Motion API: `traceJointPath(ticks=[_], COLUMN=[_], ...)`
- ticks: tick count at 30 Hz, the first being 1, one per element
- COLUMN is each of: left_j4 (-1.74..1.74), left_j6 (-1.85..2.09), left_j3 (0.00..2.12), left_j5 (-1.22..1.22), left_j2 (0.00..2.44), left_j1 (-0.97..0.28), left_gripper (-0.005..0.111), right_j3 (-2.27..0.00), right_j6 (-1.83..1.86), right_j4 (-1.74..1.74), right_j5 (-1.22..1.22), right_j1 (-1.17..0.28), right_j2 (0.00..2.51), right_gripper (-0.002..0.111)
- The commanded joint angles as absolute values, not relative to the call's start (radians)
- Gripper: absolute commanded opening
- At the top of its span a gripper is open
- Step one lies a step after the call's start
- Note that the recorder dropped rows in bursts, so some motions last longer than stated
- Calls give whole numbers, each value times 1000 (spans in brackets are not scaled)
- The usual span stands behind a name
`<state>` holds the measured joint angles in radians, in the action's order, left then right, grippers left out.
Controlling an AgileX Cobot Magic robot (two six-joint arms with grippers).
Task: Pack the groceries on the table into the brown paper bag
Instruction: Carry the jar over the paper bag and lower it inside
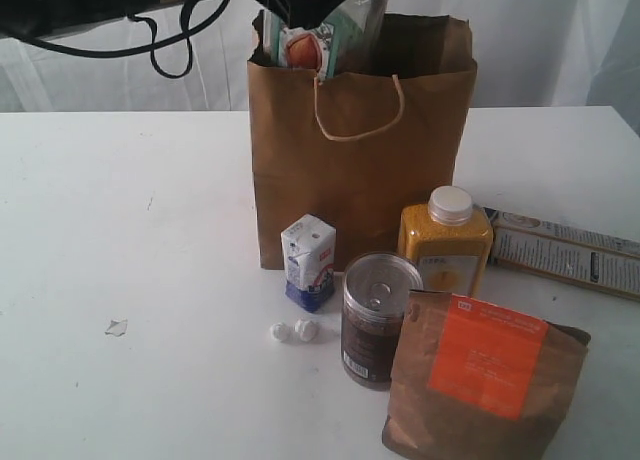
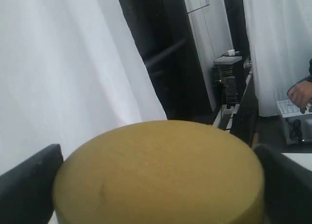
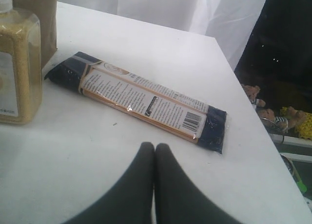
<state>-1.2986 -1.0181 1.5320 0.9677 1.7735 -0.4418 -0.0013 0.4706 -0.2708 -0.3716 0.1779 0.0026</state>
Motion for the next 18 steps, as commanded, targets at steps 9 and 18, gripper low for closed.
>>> traceJointPath(ticks=[9,18], left_j4=[-1302,-1291], left_j6=[-1041,-1261], left_j3=[1548,1548], left_j5=[892,899], left_j2=[1758,1782], left_j1=[-444,-446], left_gripper=[105,105], right_j3=[0,0], right_j6=[467,467], right_j4=[-271,-271], right_j5=[-369,-369], right_j1=[182,182], right_j2=[0,0], right_gripper=[0,0])
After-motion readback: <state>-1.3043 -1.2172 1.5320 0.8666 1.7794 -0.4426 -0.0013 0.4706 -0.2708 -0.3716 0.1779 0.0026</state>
